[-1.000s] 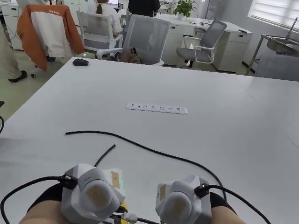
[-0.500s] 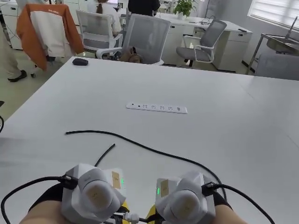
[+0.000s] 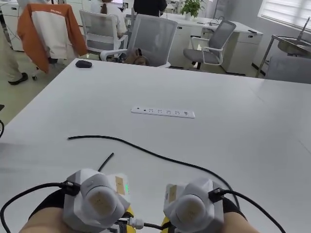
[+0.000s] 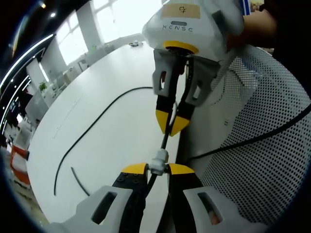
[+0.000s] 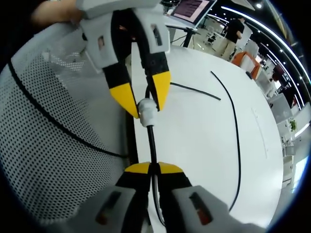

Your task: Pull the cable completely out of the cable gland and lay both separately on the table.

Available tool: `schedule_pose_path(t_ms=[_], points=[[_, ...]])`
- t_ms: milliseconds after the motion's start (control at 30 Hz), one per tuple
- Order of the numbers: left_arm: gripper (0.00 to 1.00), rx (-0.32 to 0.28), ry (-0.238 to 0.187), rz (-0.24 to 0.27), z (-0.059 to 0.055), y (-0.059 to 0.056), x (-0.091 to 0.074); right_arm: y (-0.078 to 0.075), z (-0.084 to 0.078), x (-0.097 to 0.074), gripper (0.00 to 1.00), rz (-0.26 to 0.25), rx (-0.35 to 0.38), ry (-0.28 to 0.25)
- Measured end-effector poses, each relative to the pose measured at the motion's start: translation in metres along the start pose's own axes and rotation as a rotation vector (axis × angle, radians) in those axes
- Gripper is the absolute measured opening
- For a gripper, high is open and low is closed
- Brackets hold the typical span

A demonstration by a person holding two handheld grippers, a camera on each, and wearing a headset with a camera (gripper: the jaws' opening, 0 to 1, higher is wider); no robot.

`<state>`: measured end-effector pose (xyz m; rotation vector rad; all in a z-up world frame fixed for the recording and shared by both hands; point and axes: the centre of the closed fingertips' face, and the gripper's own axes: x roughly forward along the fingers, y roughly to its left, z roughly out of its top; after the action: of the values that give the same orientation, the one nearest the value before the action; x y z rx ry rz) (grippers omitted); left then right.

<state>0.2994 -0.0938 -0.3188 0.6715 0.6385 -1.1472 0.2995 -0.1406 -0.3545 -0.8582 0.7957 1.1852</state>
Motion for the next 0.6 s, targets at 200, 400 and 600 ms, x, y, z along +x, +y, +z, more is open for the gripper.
schedule_pose_path(t_ms=[200,400,600], points=[[0.17,0.001,0.002,-0.002,0.000,0.000,0.000,-0.002,-0.012,-0.001,0.02,-0.011,0.028,0.054],[0.17,-0.004,-0.002,0.006,0.000,0.001,0.000,-0.005,-0.016,-0.002,0.02,-0.022,0.057,0.063],[0.17,0.001,0.000,0.004,0.000,0.000,0.000,0.001,-0.017,0.000,0.10,-0.004,0.018,0.080]])
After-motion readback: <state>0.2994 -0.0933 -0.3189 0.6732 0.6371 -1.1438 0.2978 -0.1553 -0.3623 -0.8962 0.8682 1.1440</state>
